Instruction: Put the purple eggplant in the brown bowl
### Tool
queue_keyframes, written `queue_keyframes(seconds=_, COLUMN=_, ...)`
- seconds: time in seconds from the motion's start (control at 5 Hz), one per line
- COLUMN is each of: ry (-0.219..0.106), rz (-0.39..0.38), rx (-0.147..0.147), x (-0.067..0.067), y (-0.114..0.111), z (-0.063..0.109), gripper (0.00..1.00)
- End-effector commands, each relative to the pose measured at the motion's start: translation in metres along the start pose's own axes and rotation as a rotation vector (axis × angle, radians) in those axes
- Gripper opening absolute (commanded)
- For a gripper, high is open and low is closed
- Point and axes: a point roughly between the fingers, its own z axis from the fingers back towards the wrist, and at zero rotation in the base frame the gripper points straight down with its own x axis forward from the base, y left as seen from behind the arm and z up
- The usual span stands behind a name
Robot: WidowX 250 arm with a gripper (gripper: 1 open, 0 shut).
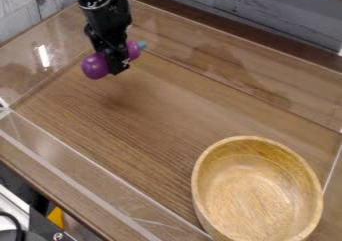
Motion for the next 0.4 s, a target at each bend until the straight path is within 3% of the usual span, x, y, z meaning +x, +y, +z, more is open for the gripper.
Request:
queue_keyframes(seconds=0.0, ry=-0.066, rz=0.014, rx=0.048, x=0.0097, y=0.0172, z=0.0138, gripper=0.00)
queue_keyframes(seconds=0.2, ry=-0.088, rz=0.010, rx=0.045, x=0.0116, y=0.0200, z=0.0102, gripper=0.00)
